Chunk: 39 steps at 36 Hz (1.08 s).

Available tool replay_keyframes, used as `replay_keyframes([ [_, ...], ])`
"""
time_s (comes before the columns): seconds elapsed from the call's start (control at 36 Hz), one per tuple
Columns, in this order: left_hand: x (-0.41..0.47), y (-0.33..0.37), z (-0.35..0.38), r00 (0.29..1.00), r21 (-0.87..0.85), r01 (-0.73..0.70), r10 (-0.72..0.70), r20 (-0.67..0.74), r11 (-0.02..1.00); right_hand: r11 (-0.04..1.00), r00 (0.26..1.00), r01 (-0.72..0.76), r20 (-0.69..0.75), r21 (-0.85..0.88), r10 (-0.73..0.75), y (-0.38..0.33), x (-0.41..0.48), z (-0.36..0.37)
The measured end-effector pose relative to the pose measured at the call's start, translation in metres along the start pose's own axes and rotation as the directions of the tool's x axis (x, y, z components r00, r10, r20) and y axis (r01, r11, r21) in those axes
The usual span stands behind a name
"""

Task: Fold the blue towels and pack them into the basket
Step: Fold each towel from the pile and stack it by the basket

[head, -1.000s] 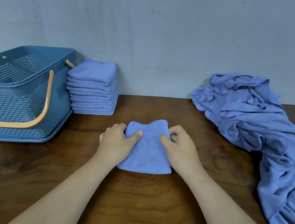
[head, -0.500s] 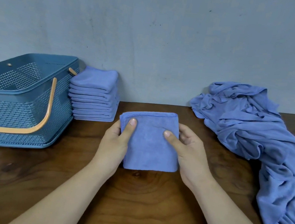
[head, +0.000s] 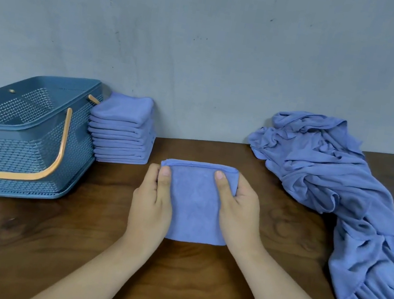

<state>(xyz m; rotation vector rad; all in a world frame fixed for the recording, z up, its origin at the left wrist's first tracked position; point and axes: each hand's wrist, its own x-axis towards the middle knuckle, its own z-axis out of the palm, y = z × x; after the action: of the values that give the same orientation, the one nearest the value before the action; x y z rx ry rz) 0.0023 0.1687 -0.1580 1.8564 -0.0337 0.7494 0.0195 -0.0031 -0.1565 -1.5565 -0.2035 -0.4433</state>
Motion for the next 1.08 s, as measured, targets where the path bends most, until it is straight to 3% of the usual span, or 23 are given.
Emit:
replay_keyframes([
  [0.14, -0.008, -0.001, -0.013, 0.997, -0.032, 0.072, -0.072, -0.008, 0.997, 0.995, 0.995, -0.047, 0.081, -0.091, 0.054, -0.006, 0.0, 0.001],
  [0.22, -0.003, -0.006, -0.029, 0.993, -0.017, 0.104, -0.105, -0.056, 0.994, 0.983, 0.965, -0.181, 0.195, 0.004, 0.177, -0.009, -0.004, 0.005],
  [0.31, 0.007, -0.012, -0.042, 0.984, -0.013, 0.155, -0.155, -0.086, 0.988, 0.958, 0.917, -0.216, 0.376, 0.187, 0.133, -0.012, -0.009, 0.01],
  [0.39, 0.013, -0.016, -0.047, 0.976, -0.016, 0.201, -0.201, -0.084, 0.98, 0.977, 0.883, -0.153, 0.464, 0.147, 0.069, -0.012, -0.013, 0.016],
  [0.5, 0.02, -0.02, -0.05, 0.977, -0.027, 0.194, -0.196, -0.08, 0.981, 0.998, 0.904, -0.062, 0.425, 0.027, 0.045, -0.012, -0.013, 0.027],
  [0.61, 0.037, -0.022, -0.064, 0.989, -0.062, 0.12, -0.124, -0.08, 0.991, 0.994, 0.913, 0.098, 0.403, -0.049, -0.07, -0.021, -0.002, 0.04],
  [0.78, 0.059, -0.017, -0.092, 0.992, -0.232, -0.014, -0.016, -0.127, 0.973, 0.947, 0.892, 0.301, 0.383, -0.111, -0.239, -0.048, 0.023, 0.072],
  [0.92, 0.066, -0.007, -0.111, 0.99, -0.523, -0.098, 0.031, -0.137, 0.846, 0.933, 0.863, 0.359, 0.368, 0.032, -0.345, -0.072, 0.063, 0.114],
  [1.0, 0.071, -0.008, -0.119, 0.981, -0.568, -0.14, 0.034, -0.193, 0.811, 0.932, 0.88, 0.312, 0.315, 0.184, -0.356, -0.083, 0.097, 0.149],
  [1.08, 0.072, -0.016, -0.12, 0.971, -0.564, -0.129, -0.012, -0.241, 0.816, 0.944, 0.936, 0.189, 0.241, 0.27, -0.257, -0.09, 0.137, 0.189],
])
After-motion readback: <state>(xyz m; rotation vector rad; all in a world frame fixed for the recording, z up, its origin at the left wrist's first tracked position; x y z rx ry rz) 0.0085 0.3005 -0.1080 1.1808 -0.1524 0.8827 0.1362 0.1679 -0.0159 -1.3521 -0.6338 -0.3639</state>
